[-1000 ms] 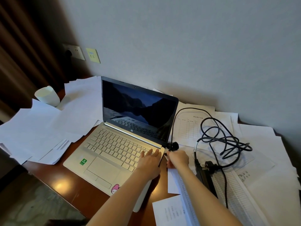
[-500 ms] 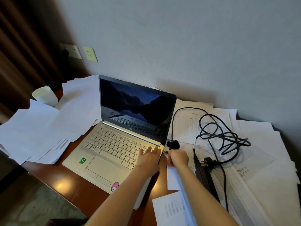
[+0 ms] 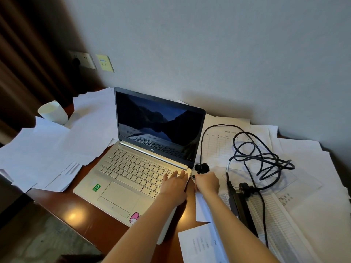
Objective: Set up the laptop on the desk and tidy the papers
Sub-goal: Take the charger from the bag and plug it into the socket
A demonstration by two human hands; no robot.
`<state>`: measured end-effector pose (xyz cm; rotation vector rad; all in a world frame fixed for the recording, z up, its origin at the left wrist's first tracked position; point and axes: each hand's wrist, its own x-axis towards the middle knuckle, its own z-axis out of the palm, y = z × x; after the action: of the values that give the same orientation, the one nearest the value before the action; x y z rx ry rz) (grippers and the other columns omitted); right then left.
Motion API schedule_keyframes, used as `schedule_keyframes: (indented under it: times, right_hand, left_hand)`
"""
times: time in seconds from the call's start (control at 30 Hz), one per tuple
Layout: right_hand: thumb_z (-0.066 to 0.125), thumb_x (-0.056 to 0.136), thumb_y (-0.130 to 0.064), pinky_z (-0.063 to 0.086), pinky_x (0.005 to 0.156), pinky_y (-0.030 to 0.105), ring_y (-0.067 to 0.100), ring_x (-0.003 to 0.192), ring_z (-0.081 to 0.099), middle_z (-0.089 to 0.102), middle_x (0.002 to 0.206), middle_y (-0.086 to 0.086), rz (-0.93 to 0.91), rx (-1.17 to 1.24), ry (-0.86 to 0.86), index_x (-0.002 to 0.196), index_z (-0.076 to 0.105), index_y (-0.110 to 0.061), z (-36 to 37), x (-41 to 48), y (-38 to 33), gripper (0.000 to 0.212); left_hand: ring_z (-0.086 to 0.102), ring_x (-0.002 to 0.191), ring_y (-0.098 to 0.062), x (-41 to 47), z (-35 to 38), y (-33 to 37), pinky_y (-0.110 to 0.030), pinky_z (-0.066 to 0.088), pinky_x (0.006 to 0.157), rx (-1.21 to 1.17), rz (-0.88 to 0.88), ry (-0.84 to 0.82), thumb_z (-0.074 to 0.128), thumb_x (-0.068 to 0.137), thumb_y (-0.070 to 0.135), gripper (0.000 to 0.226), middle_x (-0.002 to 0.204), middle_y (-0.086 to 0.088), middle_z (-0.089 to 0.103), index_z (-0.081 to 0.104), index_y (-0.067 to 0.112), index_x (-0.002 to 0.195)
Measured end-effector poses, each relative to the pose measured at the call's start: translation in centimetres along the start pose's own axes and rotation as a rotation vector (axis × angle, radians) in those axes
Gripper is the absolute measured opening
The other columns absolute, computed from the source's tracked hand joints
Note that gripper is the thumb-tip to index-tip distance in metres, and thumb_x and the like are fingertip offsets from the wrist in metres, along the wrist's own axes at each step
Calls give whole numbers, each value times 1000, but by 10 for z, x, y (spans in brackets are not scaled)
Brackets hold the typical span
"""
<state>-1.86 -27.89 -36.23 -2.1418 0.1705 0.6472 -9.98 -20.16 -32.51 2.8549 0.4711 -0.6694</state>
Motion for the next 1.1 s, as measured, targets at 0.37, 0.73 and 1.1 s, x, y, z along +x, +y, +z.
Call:
schedule_keyframes:
  times: [0.37,0.73,1.1]
  right_hand:
    - [52,90,-24,40,66,25,27,90,62,68,96,10,-46,-237,-94,98,65,-4,1,9,-2,25]
    - [50,88,-23,38,53,22,22,77,61,65,82,6,-125,-433,-156,75,54,-13,-1,11,-14,17]
    - [42,94,-26,47,72,30,24,88,61,65,101,8,-231,-577,-116,99,62,-10,-26,-31,-8,27]
  left_hand:
    - [5,147,-23,2,1,-2,-47,7,117,-4,17,-12,49,92,16,68,159,-2,7,11,14,149]
    - [6,146,-23,2,0,-1,-48,5,117,32,22,-4,48,91,14,69,158,-5,7,11,13,150]
    - [4,147,-25,-5,-8,16,-47,3,117,112,-59,57,40,96,13,56,157,-8,16,20,10,148]
